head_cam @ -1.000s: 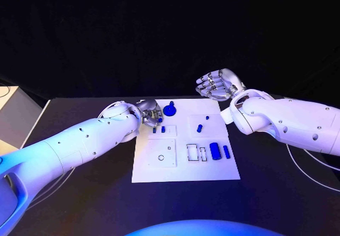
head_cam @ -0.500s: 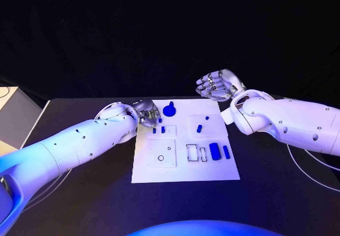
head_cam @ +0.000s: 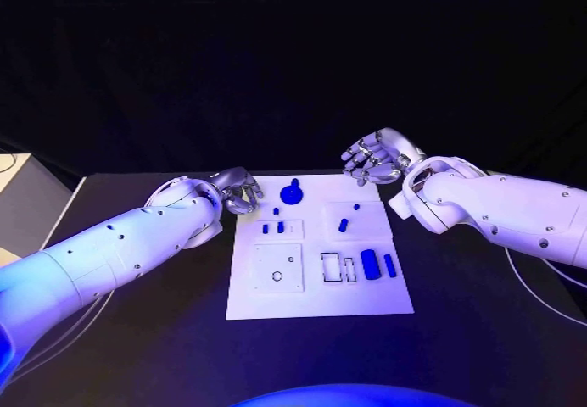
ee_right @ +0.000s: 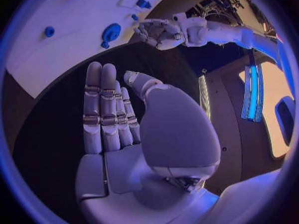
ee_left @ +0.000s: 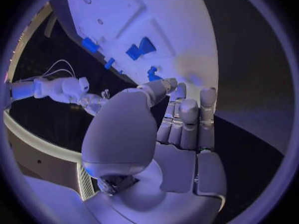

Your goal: Assemble the parts on the task board

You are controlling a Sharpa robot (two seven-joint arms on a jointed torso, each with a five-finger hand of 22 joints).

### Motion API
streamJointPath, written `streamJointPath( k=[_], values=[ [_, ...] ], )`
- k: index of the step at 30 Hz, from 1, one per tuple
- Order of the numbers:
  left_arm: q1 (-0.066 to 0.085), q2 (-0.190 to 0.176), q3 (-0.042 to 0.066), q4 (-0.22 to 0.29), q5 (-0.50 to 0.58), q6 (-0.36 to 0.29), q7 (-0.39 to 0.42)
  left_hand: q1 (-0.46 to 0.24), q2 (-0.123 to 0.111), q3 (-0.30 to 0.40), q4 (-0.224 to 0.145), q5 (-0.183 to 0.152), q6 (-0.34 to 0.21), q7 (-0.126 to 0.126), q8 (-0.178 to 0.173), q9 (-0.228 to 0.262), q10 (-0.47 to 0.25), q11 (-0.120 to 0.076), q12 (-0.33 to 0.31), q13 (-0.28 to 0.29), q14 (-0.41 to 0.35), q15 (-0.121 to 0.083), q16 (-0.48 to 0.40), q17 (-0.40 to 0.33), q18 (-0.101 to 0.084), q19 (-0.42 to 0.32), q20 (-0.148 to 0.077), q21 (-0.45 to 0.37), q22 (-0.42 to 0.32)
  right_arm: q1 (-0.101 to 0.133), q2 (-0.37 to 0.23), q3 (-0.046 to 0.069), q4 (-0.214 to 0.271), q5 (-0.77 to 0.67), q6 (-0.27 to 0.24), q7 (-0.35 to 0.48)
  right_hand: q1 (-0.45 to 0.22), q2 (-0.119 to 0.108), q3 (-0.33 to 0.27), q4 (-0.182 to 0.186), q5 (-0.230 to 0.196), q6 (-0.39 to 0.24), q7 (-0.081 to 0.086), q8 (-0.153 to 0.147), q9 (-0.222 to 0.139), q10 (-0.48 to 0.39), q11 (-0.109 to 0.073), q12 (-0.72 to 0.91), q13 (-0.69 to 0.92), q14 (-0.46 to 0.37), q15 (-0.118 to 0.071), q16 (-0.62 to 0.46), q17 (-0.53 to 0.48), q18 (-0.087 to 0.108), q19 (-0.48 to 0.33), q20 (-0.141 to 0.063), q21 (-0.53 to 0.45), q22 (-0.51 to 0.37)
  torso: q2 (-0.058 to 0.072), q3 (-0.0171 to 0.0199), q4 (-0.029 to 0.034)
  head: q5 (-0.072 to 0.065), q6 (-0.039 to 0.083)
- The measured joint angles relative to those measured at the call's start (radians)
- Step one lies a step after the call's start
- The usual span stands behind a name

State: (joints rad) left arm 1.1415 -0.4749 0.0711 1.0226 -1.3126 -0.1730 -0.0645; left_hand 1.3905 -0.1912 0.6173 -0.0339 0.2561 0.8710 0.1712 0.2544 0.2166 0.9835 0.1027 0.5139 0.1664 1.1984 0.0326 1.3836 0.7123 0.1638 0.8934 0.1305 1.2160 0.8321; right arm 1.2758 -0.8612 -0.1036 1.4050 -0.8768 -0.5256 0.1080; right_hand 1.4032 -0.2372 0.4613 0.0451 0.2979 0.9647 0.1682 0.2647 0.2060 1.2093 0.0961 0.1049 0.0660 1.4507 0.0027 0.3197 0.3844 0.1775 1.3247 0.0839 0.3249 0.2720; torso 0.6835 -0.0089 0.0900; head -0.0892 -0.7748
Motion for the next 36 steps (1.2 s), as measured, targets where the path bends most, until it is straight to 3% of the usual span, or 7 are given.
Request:
streamJointPath(
  k=[3, 5, 8, 13, 19, 26, 36],
  values=[
    [-0.001, -0.039, 0.023, 0.026, 0.122, -0.028, 0.04, -0.001, 0.001, -0.003, 0.003, 0.004, 0.019, 0.016, 0.013, 0.002, -0.03, 0.019, -0.007, -0.007, -0.142, 0.016, -0.11, -0.215, 0.008, -0.07, 0.017, -0.063, -0.063, 0.0, -0.005, 0.0, -0.009, -0.078, 0.043, -0.02, 0.0, 0.0, 0.025, -0.007, 0.0, 0.037, -0.016, -0.01, -0.002, 0.055, -0.018, -0.012, 0.002, 0.016, -0.021, 0.197, 0.124, 0.0, 0.055, -0.022, 0.118, 0.083, 0.0, -0.0001, -0.0005, -0.007, 0.005],
    [-0.003, -0.067, 0.036, 0.049, 0.212, -0.041, 0.07, -0.015, 0.006, -0.012, 0.013, 0.004, 0.019, 0.016, 0.013, 0.0, -0.033, 0.022, -0.007, -0.01, -0.168, 0.018, -0.149, -0.252, 0.008, -0.085, 0.022, -0.09, -0.08, 0.0, -0.007, 0.0, -0.012, -0.133, 0.069, -0.034, 0.0, 0.0, 0.048, -0.004, 0.0, 0.045, -0.024, -0.017, -0.003, 0.07, -0.023, -0.027, 0.003, 0.014, -0.023, 0.298, 0.187, 0.0, 0.059, -0.025, 0.192, 0.149, 0.0, 0.0001, -0.0003, -0.016, 0.009],
    [-0.012, -0.114, 0.052, 0.097, 0.368, -0.052, 0.122, -0.027, 0.008, -0.03, 0.031, 0.004, 0.019, 0.017, 0.018, -0.003, -0.033, 0.022, -0.007, -0.012, -0.188, 0.022, -0.188, -0.277, 0.008, -0.095, 0.026, -0.128, -0.103, -0.001, -0.011, 0.0, -0.016, -0.231, 0.106, -0.06, -0.026, -0.014, 0.08, 0.002, -0.016, 0.058, -0.03, -0.021, 0.003, 0.087, -0.032, -0.038, 0.005, 0.014, -0.027, 0.589, 0.431, -0.052, 0.114, -0.026, 0.527, 0.499, 0.0, 0.0001, 0.0006, -0.029, 0.012],
    [-0.061, -0.207, 0.105, 0.205, 0.618, -0.051, 0.206, -0.05, -0.008, -0.07, 0.064, 0.004, 0.014, 0.022, 0.023, -0.007, -0.04, 0.022, -0.007, -0.016, -0.22, 0.029, -0.232, -0.301, 0.008, -0.109, 0.032, -0.193, -0.144, -0.005, -0.015, -0.001, -0.02, -0.414, 0.151, -0.119, -0.043, -0.031, 0.104, 0.016, -0.039, 0.058, -0.03, -0.029, 0.016, 0.09, -0.035, -0.038, 0.005, 0.014, -0.027, 0.833, 0.638, -0.078, 0.135, -0.019, 0.777, 0.764, -0.002, 0.0, 0.0025, -0.046, 0.016],
    [-0.129, -0.29, 0.154, 0.327, 0.82, -0.03, 0.282, -0.051, -0.009, -0.092, 0.078, 0.004, 0.01, 0.018, 0.024, -0.008, -0.04, 0.022, -0.003, -0.018, -0.227, 0.028, -0.242, -0.308, 0.007, -0.109, 0.032, -0.224, -0.166, -0.019, -0.016, -0.002, -0.023, -0.587, 0.179, -0.189, -0.059, -0.048, 0.109, 0.021, -0.045, 0.049, -0.029, -0.037, 0.02, 0.035, -0.025, -0.042, -0.001, 0.014, -0.027, 0.895, 0.686, -0.078, 0.138, -0.016, 0.835, 0.828, -0.002, -0.002, 0.0043, -0.058, 0.017],
    [-0.173, -0.345, 0.19, 0.412, 0.939, -0.009, 0.338, -0.051, -0.009, -0.097, 0.078, 0.004, 0.01, 0.018, 0.024, -0.008, -0.044, 0.026, -0.003, -0.019, -0.23, 0.032, -0.246, -0.311, 0.007, -0.109, 0.032, -0.232, -0.173, -0.038, -0.014, -0.004, -0.029, -0.698, 0.204, -0.246, -0.07, -0.054, 0.081, 0.027, -0.051, 0.034, -0.028, -0.043, 0.023, -0.002, -0.019, -0.042, -0.001, 0.018, -0.023, 0.929, 0.707, -0.078, 0.142, -0.012, 0.865, 0.862, -0.001, -0.0027, 0.0044, -0.062, 0.017],
    [-0.193, -0.372, 0.205, 0.446, 1.006, -0.004, 0.375, -0.051, -0.009, -0.1, 0.081, 0.004, 0.01, 0.018, 0.028, -0.008, -0.044, 0.026, -0.003, -0.019, -0.23, 0.032, -0.25, -0.313, 0.007, -0.107, 0.035, -0.241, -0.178, -0.057, 0.009, -0.006, -0.052, -0.748, 0.228, -0.277, -0.073, -0.051, 0.075, 0.027, -0.051, 0.034, -0.028, -0.047, 0.024, -0.002, -0.019, -0.042, 0.0, 0.014, -0.019, 0.933, 0.71, -0.078, 0.138, -0.008, 0.865, 0.864, 0.001, -0.0019, 0.003, -0.061, 0.018]
  ],
)
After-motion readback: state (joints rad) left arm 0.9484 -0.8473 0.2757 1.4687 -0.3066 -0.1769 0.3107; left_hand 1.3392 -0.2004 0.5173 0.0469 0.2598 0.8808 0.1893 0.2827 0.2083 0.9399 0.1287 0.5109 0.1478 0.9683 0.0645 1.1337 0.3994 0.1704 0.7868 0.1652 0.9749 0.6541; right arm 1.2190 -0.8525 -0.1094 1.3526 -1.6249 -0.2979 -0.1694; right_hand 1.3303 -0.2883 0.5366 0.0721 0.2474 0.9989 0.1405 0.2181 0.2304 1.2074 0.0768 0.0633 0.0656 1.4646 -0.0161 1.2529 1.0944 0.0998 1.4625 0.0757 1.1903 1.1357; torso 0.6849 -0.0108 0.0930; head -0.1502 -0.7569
